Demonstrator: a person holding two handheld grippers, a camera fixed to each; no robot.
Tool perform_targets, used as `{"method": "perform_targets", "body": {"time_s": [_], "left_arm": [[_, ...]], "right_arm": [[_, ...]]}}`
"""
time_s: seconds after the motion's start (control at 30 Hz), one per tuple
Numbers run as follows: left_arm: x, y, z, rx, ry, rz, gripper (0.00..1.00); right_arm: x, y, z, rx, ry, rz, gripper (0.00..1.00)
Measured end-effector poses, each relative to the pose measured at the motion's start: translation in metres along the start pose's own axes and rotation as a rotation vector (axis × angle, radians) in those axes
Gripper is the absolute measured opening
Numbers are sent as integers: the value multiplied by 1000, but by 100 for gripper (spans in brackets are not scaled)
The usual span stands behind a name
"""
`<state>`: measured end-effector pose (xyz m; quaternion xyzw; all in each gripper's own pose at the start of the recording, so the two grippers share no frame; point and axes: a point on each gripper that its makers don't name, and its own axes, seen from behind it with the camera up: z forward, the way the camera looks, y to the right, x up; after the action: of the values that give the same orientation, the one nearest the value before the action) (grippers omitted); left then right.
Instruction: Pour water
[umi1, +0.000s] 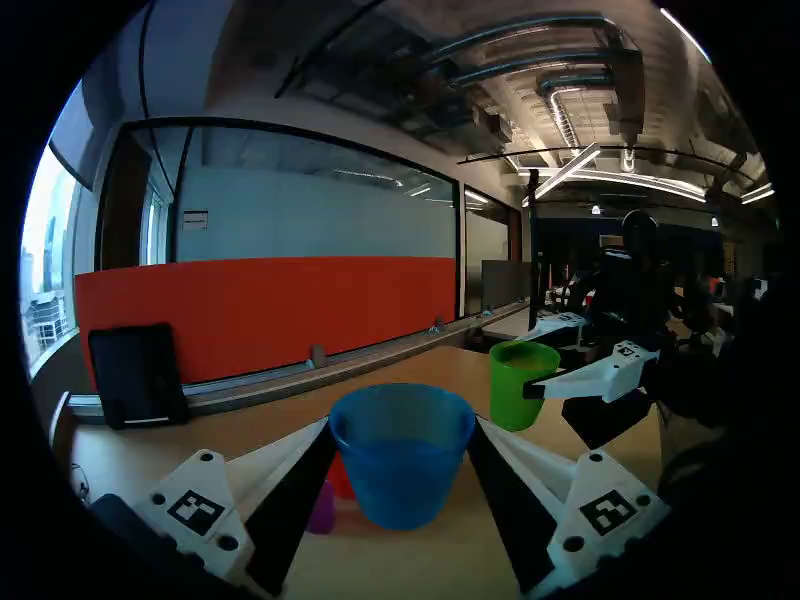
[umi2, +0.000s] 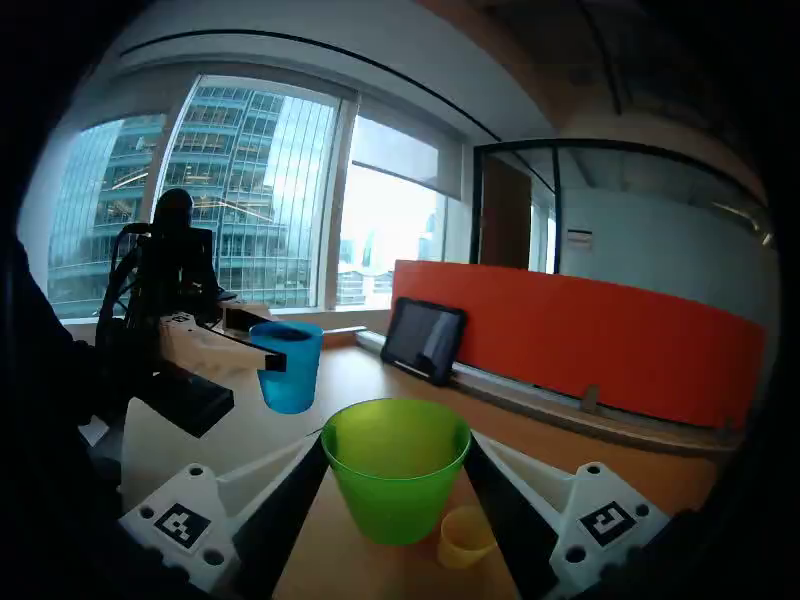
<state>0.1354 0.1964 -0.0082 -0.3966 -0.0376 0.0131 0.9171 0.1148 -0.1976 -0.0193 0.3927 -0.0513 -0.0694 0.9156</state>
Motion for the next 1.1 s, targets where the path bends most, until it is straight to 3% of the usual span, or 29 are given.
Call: {"method": "perform_targets", "body": {"time_s": [0.37,0.6,1.1], "left_arm": [[12,3,-2,-1,36,36,87],[21,2,-2,4,60,64,88],[42,-12,1,51,77,192,88]], "right_arm": [[0,-1,2,-2,-6,-33,93],[4,-6,6,16,10,-16,92],[14,-15,17,57,48,18,92]]}}
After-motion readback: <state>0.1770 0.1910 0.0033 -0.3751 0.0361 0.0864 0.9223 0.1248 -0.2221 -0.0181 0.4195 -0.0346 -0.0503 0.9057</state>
